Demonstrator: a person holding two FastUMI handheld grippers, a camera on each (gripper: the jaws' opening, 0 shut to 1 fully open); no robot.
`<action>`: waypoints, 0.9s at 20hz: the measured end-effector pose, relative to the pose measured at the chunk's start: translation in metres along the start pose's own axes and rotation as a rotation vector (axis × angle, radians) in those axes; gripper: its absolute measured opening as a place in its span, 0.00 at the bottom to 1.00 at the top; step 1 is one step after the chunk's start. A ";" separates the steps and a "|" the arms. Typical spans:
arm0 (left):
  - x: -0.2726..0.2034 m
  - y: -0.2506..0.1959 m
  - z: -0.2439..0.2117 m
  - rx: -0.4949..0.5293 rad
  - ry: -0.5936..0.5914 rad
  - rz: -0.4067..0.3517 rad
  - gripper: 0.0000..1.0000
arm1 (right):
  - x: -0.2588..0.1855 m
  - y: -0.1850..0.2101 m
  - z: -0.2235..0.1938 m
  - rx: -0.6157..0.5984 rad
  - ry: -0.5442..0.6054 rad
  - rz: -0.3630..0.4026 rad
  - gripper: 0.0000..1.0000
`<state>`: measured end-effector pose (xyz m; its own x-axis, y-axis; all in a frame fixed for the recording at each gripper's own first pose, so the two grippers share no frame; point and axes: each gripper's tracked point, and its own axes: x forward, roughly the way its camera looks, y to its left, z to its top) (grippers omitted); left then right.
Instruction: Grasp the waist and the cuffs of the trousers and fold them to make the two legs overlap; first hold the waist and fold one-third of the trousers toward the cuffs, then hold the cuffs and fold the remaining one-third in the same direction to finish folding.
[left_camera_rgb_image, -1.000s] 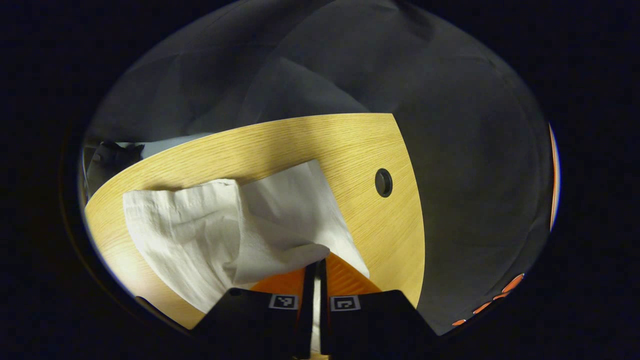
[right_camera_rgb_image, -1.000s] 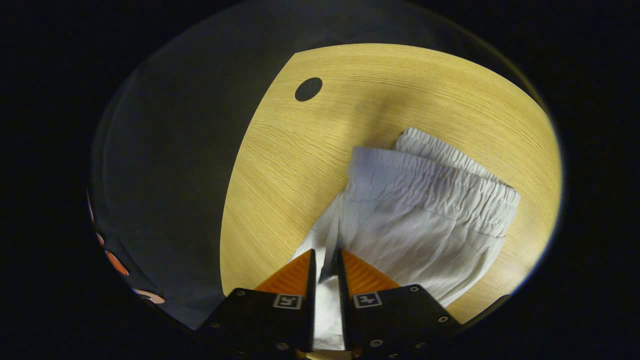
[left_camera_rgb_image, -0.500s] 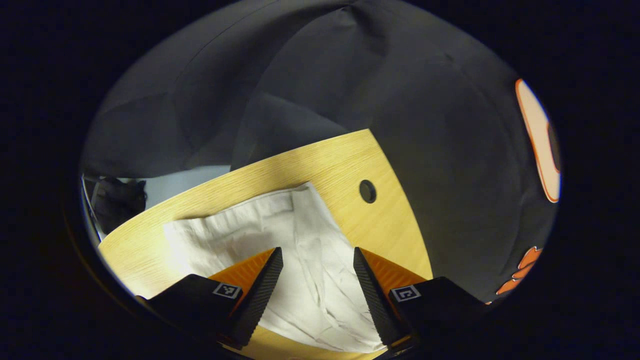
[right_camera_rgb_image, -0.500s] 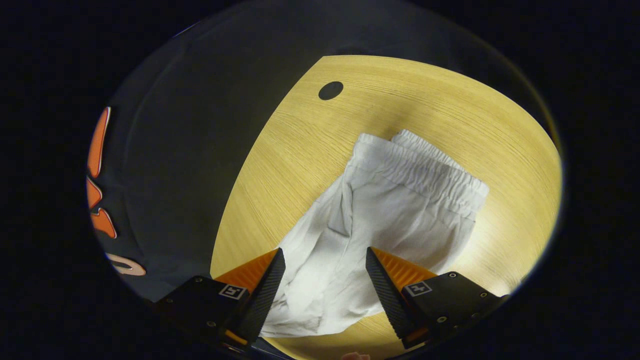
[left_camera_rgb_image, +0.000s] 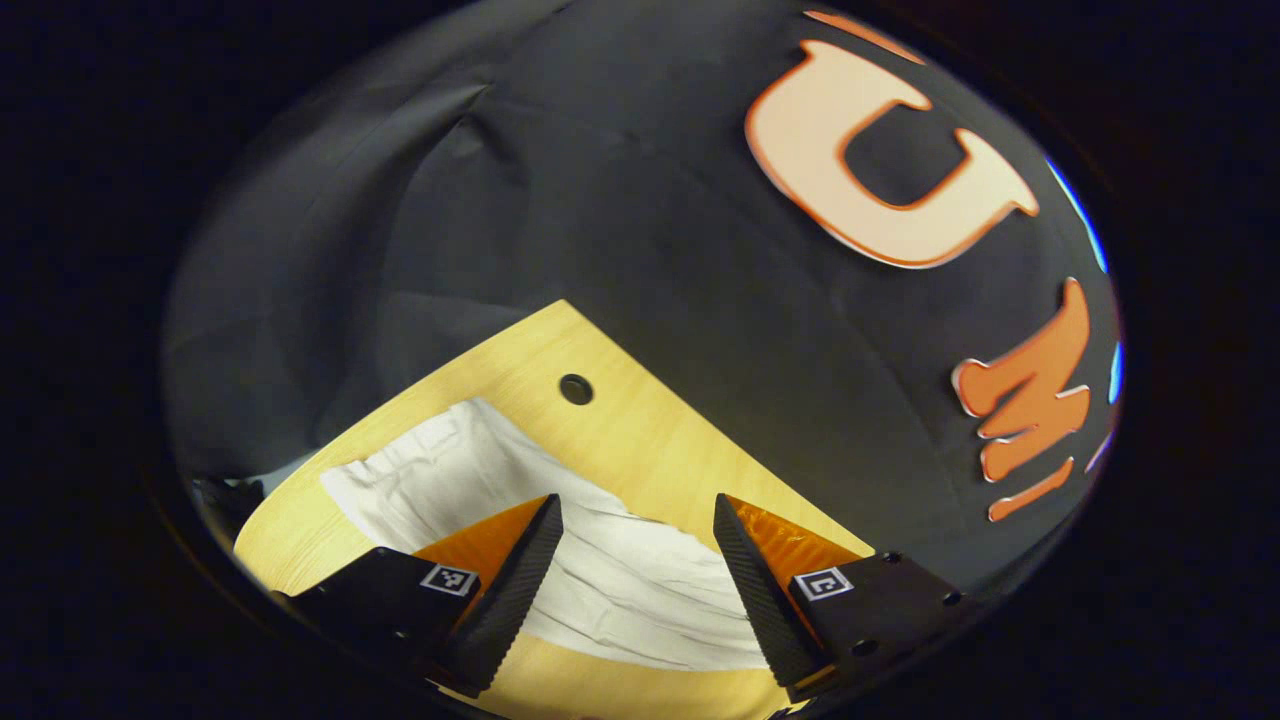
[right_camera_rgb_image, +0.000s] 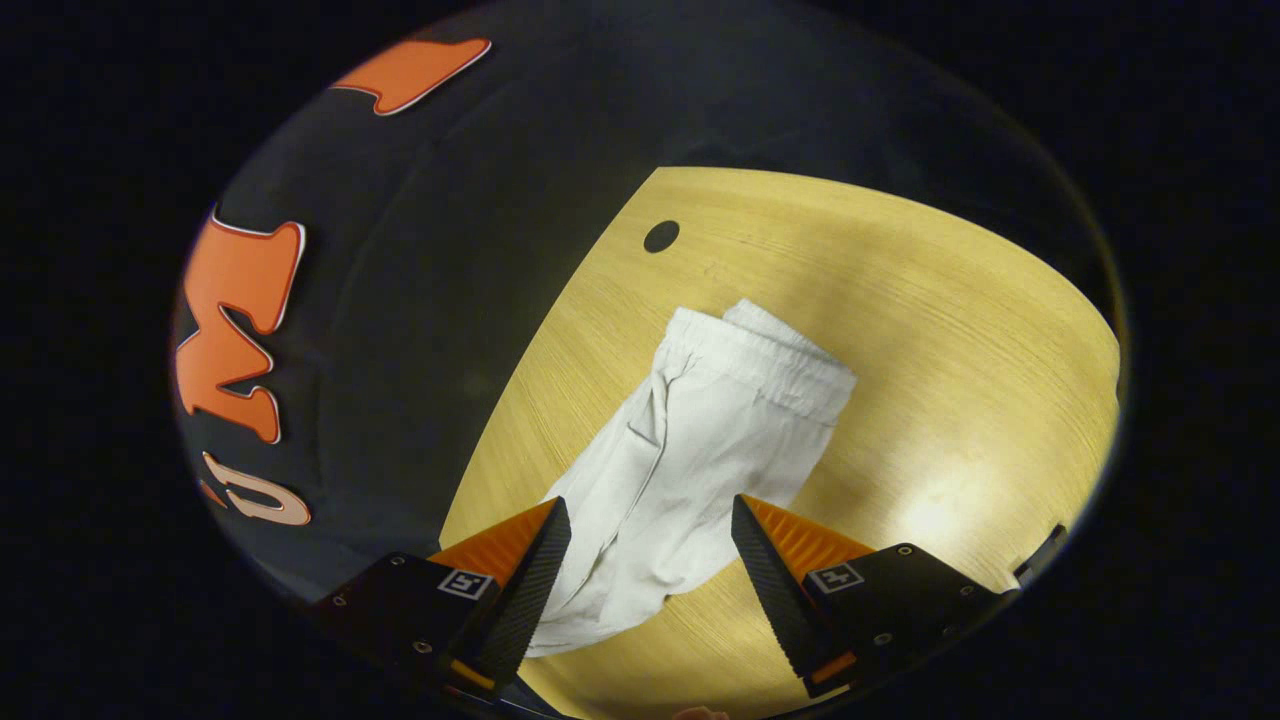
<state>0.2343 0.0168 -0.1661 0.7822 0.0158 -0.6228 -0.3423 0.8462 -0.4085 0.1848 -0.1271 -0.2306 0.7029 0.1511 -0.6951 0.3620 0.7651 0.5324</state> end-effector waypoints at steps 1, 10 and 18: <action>-0.009 -0.007 -0.004 0.033 -0.011 -0.008 0.99 | -0.007 -0.014 0.007 0.012 -0.030 -0.009 0.98; -0.052 -0.048 -0.023 0.295 -0.083 0.032 0.99 | 0.027 -0.086 0.020 0.115 -0.091 -0.073 0.98; -0.064 -0.054 -0.023 0.364 -0.089 0.047 0.99 | 0.072 -0.082 0.048 0.203 -0.129 -0.053 0.98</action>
<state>0.1906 -0.0420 -0.1194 0.8178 0.0920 -0.5681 -0.1841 0.9771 -0.1067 0.2354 -0.2091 -0.3007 0.7472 0.0231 -0.6642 0.5069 0.6265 0.5920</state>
